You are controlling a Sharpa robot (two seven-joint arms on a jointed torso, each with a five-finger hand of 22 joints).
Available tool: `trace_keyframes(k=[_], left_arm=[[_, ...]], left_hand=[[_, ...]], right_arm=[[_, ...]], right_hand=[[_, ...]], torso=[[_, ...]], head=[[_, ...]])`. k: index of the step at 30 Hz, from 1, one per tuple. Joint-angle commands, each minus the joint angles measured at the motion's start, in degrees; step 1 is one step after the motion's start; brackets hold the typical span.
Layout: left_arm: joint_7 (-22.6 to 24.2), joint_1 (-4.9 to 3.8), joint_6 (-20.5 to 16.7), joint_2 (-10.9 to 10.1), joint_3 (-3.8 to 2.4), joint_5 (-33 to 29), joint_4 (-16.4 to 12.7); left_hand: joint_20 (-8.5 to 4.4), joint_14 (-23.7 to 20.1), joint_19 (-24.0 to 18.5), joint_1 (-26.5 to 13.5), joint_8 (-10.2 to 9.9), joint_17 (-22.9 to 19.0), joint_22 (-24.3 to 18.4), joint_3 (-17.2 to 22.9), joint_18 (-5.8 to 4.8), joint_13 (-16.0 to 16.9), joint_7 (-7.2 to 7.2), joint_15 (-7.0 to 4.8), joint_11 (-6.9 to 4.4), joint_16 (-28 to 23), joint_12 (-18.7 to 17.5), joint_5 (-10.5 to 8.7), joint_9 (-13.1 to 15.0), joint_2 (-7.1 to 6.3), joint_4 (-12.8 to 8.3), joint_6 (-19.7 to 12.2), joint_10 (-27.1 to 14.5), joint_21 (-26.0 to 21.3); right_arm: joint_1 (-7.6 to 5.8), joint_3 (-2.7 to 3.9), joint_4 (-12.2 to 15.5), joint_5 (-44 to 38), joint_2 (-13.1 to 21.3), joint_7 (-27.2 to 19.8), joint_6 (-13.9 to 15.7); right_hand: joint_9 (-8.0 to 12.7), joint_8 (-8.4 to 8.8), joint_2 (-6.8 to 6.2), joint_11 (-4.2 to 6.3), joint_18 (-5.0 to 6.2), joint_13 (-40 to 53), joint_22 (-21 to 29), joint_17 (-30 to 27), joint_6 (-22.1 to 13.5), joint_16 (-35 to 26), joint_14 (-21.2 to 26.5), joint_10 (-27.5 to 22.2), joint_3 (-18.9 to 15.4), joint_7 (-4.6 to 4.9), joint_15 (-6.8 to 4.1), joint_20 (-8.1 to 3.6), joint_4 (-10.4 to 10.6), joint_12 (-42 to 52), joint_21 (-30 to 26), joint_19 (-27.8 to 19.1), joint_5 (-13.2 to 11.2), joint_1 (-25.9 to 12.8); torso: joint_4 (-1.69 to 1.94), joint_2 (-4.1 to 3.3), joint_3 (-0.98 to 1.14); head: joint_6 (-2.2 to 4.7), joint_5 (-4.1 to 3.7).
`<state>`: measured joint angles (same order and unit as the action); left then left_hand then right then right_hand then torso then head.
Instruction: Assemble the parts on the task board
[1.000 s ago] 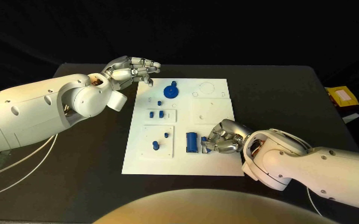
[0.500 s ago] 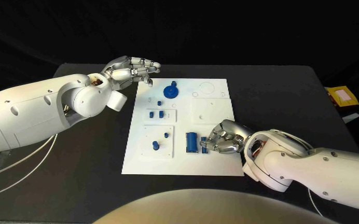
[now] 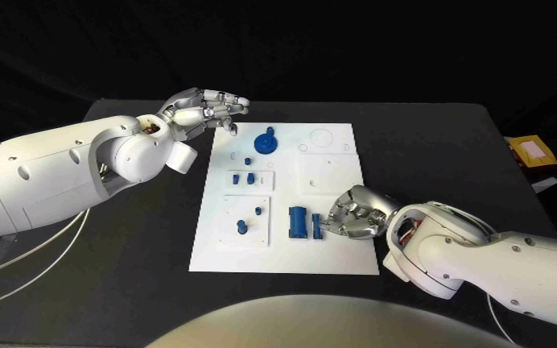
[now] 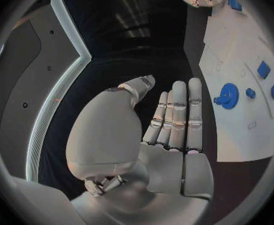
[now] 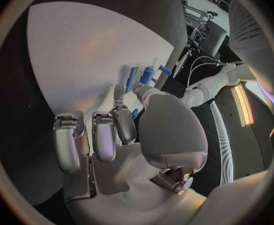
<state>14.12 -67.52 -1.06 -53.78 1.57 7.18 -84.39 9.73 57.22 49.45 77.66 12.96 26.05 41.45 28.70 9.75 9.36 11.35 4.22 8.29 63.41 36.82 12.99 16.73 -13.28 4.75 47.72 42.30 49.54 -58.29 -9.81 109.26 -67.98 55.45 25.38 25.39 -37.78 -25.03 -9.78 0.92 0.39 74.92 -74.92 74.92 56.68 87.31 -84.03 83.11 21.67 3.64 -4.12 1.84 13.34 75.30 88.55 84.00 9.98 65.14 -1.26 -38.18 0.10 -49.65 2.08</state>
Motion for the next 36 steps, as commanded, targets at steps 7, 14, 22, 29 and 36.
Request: trace_keyframes(k=[7, 14, 22, 29, 36], left_arm=[[4.6, 0.18, -3.9, 1.3, 0.61, -2.4, 1.0], [8.4, 1.56, -8.1, 4.2, 0.88, -6.3, 4.5], [12.5, 3.49, -10.7, 9.4, 0.89, -12.2, 12.1], [10.2, 4.55, -9.4, 11.6, 0.87, -10.1, 15.4], [10.9, 4.92, -13.8, 11.3, 0.55, -9.8, 12.6]], left_hand=[[0.23, -0.8, -0.4, -0.4, 0.5, -0.3, -0.2, -0.2, 0.73, 0.0, -0.21, -0.02, -0.17, 0.3, 1.1, 0.06, 0.1, 0.62, 0.5, 0.2, 0.8, -0.5], [1.98, -10.4, -7.4, -0.9, 1.4, -7.0, -5.4, 2.0, 0.16, -2.8, -1.16, 1.11, -0.44, -11.8, -1.1, -0.10, 0.4, -0.02, 2.2, 2.2, 7.2, -10.6], [6.28, -9.1, -8.6, -0.6, 0.4, -15.4, -19.3, 0.9, 0.69, -5.9, -1.95, 4.49, 1.39, -38.8, -22.5, -0.49, 0.2, -0.47, 3.8, 2.0, 13.9, -30.9], [-9.73, -57.2, -49.4, -24.3, -13.0, -26.0, -41.4, -28.7, -9.75, -9.4, -11.35, -4.22, -8.29, -63.4, -36.8, -12.99, -16.7, 13.28, -4.7, -47.7, -42.3, -49.5], [-9.73, -57.2, -49.4, -37.2, -13.0, -26.0, -41.4, -28.7, -9.75, -9.4, -11.35, -4.22, -8.29, -63.4, -36.8, -12.99, -16.7, 13.28, -4.7, -47.7, -42.3, -49.5]], right_arm=[[-3.05, 0.34, -6.1, 22.8, 0.4, -31.2, 5.2], [-5.51, 0.86, -20.1, 47.1, -4.6, -43.5, 0.8], [-5.98, 1.57, -36.6, 60.3, -12.4, -48.4, -5.6], [-5.92, 1.96, -42.4, 56.6, -15.5, -45.5, -3.0], [-5.14, 3.47, -37.9, 58.8, -14.6, -47.4, 1.2]], right_hand=[[1.5, 4.18, 0.66, -2.43, 3.36, -2.6, -9.6, 0.2, -5.2, -4.9, -2.4, -6.7, 1.4, 2.52, 1.65, 1.69, -1.9, -9.9, -16.9, -1.6, 2.1, 5.0], [3.9, 6.99, 0.64, -4.56, 10.02, -24.1, 6.2, -25.9, -7.9, -25.8, 9.8, -24.3, 6.1, 4.87, 3.83, 3.71, -5.7, -37.4, -59.1, -20.6, 0.2, 9.2], [8.8, 10.95, 0.20, -8.12, 10.13, -52.8, 24.4, -46.6, -7.5, -60.3, 25.8, -25.2, 11.8, 6.61, 9.05, 8.64, -8.6, -60.9, -78.9, -30.3, -3.3, 9.0], [37.8, 25.03, 9.78, -0.92, -0.39, -74.9, 74.9, -74.9, -56.7, -87.3, 84.0, -83.1, -21.7, -3.64, 4.12, -1.84, -13.3, -75.3, -88.5, -84.0, -10.0, -14.7], [37.8, 25.03, 9.78, -0.92, -0.39, -74.9, 74.9, -74.9, -56.7, -87.3, 84.0, -83.1, -21.7, -3.64, 4.12, -1.84, -13.3, -75.3, -88.5, -84.0, -10.0, -65.1]], torso=[[-0.19, 1.85, -0.87], [-0.11, 3.64, -1.20], [0.22, 5.39, -0.94], [0.22, 5.23, -0.89], [0.98, 6.51, -0.31]], head=[[2.90, -0.78], [6.91, -1.73], [11.49, -2.13], [12.44, -2.14], [14.50, -2.09]])
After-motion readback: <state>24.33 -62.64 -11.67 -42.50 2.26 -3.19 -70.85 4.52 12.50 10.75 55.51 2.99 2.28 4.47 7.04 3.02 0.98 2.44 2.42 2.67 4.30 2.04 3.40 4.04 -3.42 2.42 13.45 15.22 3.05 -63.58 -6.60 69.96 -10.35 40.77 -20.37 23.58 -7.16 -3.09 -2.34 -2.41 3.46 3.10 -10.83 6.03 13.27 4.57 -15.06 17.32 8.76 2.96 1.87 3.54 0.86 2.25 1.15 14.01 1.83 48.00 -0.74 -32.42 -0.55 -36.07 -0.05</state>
